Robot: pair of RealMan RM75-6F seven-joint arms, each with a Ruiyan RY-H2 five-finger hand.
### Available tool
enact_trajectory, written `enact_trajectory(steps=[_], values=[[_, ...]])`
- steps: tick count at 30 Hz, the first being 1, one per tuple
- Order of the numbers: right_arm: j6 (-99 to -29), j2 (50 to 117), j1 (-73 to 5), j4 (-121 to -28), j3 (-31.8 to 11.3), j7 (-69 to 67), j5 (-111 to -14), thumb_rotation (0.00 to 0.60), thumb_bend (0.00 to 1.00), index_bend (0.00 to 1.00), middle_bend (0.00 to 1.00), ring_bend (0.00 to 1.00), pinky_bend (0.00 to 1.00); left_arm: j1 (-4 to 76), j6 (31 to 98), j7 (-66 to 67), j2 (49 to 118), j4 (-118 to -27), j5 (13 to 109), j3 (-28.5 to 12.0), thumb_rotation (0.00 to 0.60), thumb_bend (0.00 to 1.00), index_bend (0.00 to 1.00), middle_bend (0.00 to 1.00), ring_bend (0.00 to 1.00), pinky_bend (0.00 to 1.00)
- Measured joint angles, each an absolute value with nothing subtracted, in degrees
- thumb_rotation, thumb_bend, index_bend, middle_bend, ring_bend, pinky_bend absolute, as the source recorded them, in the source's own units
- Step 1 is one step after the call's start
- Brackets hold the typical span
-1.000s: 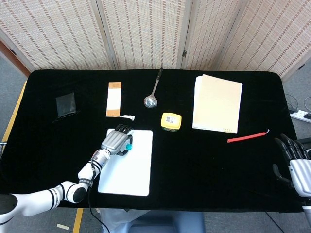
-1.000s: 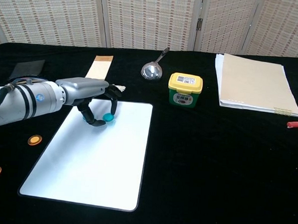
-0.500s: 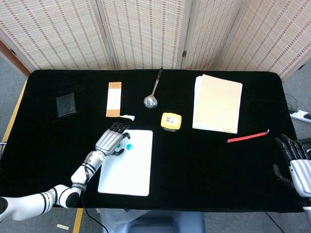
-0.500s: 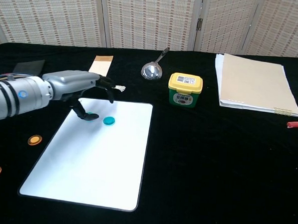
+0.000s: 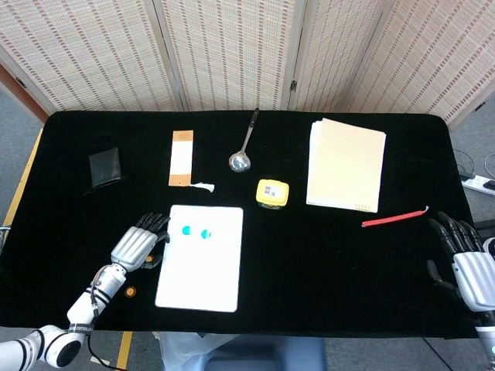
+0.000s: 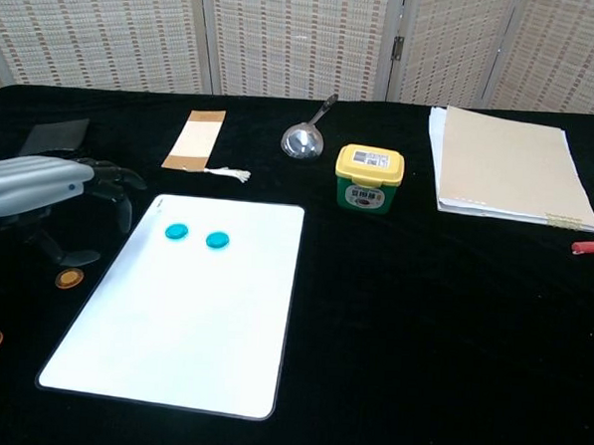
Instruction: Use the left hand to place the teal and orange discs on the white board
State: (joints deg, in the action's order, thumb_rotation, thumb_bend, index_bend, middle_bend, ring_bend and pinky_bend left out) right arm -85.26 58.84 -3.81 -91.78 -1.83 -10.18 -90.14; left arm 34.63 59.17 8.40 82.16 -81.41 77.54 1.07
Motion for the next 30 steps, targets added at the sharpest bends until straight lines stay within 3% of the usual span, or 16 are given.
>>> enact_trajectory(steps=[12, 30], values=[[-85.17, 58.77, -4.13, -92.62, -1.83, -9.2, -90.4, 0.6, 0.53, 0.0, 0.0, 0.0, 0.0, 30.94, 59.21, 6.33, 82.84, -77.82, 78.92, 3.52, 0.6, 0.4, 0.43, 0.12, 0.0, 0.0], [-85.17, 58.83, -4.16, -92.91, -1.72, -8.62, -90.26, 0.6, 0.53, 0.0, 0.0, 0.0, 0.0, 30.37, 56.89, 6.03, 84.74, -74.75, 78.64, 2.13, 0.6, 0.4, 0.43, 0.12, 0.0, 0.0]])
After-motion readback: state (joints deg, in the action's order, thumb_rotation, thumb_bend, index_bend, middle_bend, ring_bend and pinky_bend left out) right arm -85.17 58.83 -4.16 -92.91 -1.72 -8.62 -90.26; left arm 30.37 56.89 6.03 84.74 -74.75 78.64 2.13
